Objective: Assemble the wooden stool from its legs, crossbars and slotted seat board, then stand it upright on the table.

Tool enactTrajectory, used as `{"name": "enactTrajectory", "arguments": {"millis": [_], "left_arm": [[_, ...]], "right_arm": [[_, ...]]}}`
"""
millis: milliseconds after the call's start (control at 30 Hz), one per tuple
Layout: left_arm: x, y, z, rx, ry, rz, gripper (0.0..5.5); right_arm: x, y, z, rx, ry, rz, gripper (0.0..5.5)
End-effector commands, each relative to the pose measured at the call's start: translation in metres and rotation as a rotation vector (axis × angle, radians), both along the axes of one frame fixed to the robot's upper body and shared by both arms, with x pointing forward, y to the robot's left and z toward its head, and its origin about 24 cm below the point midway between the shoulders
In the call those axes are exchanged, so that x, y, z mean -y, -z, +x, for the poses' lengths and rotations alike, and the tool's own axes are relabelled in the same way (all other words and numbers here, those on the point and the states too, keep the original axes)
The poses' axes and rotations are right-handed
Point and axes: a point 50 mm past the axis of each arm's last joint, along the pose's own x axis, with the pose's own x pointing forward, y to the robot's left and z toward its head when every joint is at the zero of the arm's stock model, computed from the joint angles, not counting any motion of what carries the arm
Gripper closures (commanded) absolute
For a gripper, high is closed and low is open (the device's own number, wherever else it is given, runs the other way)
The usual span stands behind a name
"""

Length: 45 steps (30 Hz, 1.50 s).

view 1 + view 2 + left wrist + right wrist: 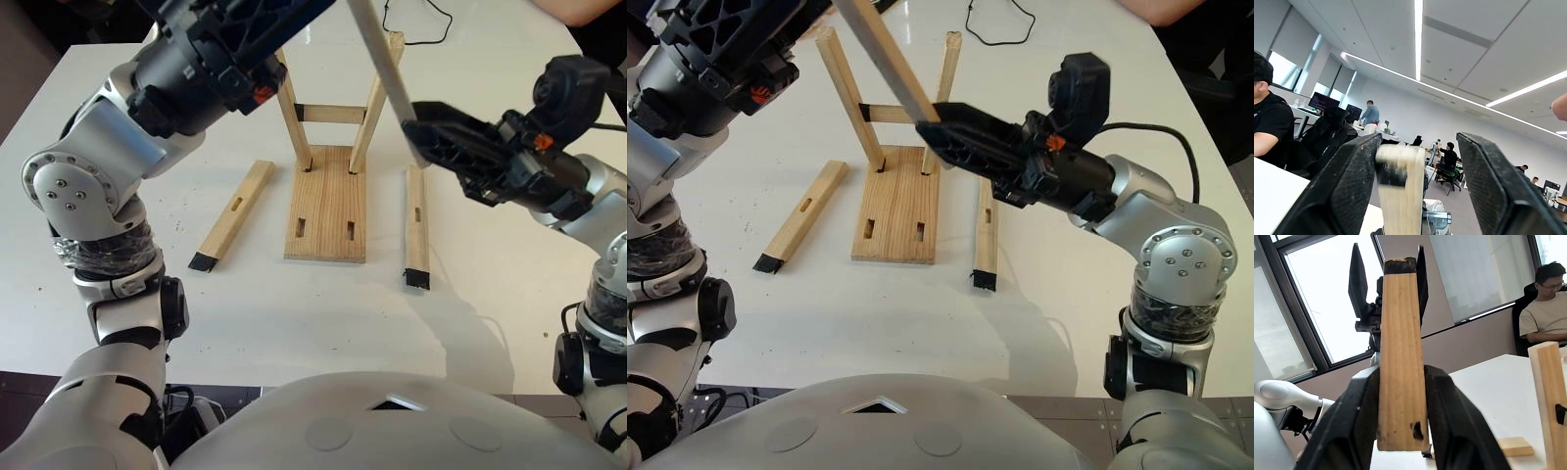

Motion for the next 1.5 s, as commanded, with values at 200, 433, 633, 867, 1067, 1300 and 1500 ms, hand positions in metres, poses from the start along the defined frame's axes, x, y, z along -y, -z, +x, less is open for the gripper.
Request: {"name": "enactTrajectory", "arguments": {"millis": [200, 433, 633, 867, 1067, 1300, 1500], "left_arm": [[0.001, 0.002, -0.001, 0.043, 0.034, 0.117, 2.68], [-0.005, 0.016, 0.000, 0.049, 0.039, 0.159, 2.84], [-0.007, 0.023, 0.000, 0.061, 0.041, 0.195, 3.67], [-0.007, 0.029, -0.002, 0.077, 0.047, 0.228, 4.18], [-0.010, 0.031, -0.001, 0.079, 0.022, 0.221, 4.18], [-0.014, 0.038, 0.006, 0.068, -0.037, 0.238, 4.18], [-0.044, 0.065, 0.023, 0.103, -0.216, 0.360, 4.18]], "right_arm": [[0.000, 0.003, -0.002, 0.018, -0.002, -0.052, 4.20], [-0.002, 0.008, -0.003, 0.023, -0.017, -0.094, 4.20], [-0.002, 0.012, -0.004, 0.023, -0.020, -0.129, 4.20], [-0.001, 0.017, -0.005, 0.021, -0.021, -0.159, 4.20], [0.004, 0.014, -0.001, 0.013, 0.010, -0.124, 4.20], [0.005, 0.015, 0.004, 0.071, 0.057, -0.135, 4.20], [0.008, 0.033, 0.012, 0.116, 0.134, -0.226, 3.11]]}}
